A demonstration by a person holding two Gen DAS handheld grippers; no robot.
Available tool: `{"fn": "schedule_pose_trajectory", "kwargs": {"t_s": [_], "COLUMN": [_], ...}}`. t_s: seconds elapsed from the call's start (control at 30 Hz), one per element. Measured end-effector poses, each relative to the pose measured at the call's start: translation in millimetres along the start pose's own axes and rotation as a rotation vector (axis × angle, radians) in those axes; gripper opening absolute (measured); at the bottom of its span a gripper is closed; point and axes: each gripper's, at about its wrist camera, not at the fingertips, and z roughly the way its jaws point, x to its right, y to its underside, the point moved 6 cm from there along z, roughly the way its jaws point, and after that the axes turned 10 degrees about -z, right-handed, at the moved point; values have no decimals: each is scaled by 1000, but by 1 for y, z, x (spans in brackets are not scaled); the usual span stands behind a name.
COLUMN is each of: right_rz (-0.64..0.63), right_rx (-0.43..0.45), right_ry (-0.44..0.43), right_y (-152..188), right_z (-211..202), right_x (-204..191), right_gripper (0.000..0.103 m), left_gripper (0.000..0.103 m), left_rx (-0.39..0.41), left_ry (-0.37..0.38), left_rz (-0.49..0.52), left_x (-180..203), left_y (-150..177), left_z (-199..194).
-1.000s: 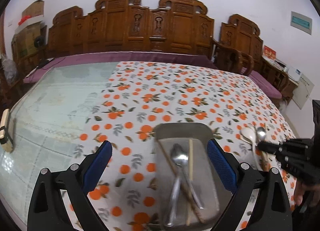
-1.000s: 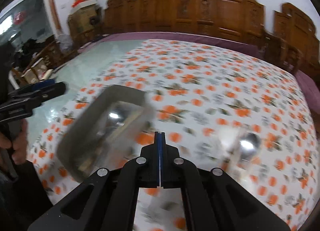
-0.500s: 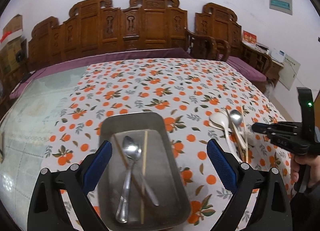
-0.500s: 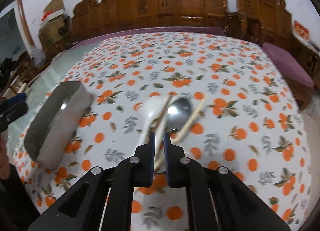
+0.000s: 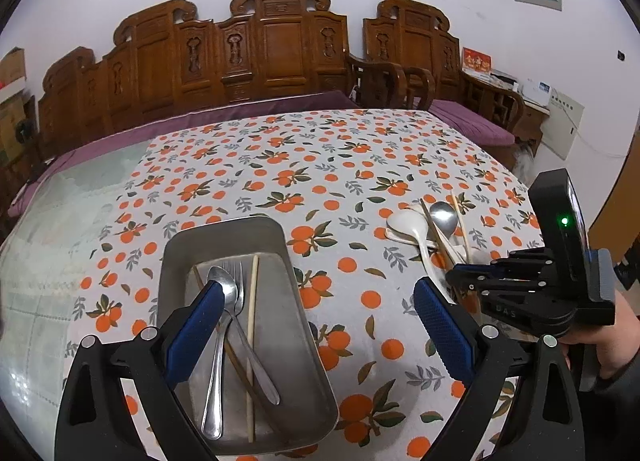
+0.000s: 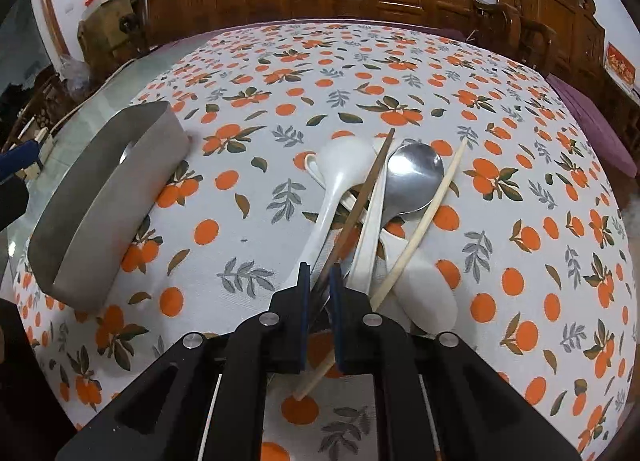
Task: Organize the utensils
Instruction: 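Grasp the dark wooden chopstick from the utensil pile with the right tool, then lift the dark chopstick with the right tool while the left tool grasps the white plastic spoon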
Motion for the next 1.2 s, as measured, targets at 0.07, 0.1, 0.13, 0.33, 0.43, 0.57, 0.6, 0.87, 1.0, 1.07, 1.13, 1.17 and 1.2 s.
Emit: {"fn": "schedule_pose_trajectory", "kwargs": {"t_s": [0.07, 0.1, 0.13, 0.33, 0.43, 0.57, 0.6, 0.87, 1.0, 1.07, 1.13, 1.17, 1.2], "right_rz": [-2, -1, 0, -36, -68, -87, -86, -128, -107, -90, -83, -77, -68], "right_rx": [2, 3, 4, 7, 5, 7, 12, 12, 11, 13, 26, 38, 53], "right_ry": [12, 17, 17, 69, 100, 146, 151, 159, 128, 98, 76, 67, 56], "right_y": [-1, -2, -3, -11, -13, -17, -19, -27, -25, -23, -23, -23, -25], "right_z": [2, 3, 4, 12, 15, 19, 20, 28, 26, 23, 18, 13, 7], "right_x": [1, 1, 2, -2, -7, -7, -6, -11, -9, -8, -8, -8, -7], "right_gripper": [12, 12, 13, 13, 13, 13, 13, 8, 6, 6, 6, 6, 6], "left_gripper": [92, 92, 92, 92, 92, 92, 92, 92, 92, 92, 92, 92, 92], "left_rx": [1, 0, 0, -8, -9, -10, -10, -16, -13, -12, -11, -10, -9], "left_ry": [-2, -2, -1, -5, -6, -10, -11, -20, -21, -25, -22, -22, -22], "left_rz": [0, 0, -3, 5, 10, 14, 14, 24, 24, 28, 26, 26, 25], "left_x": [0, 0, 0, 2, 3, 3, 3, 3, 3, 3, 4, 4, 4], "left_y": [0, 0, 0, 2, 2, 3, 3, 4, 5, 5, 5, 5, 5], "left_z": [0, 0, 0, 1, 1, 2, 2, 5, 6, 6, 6, 6, 5]}}
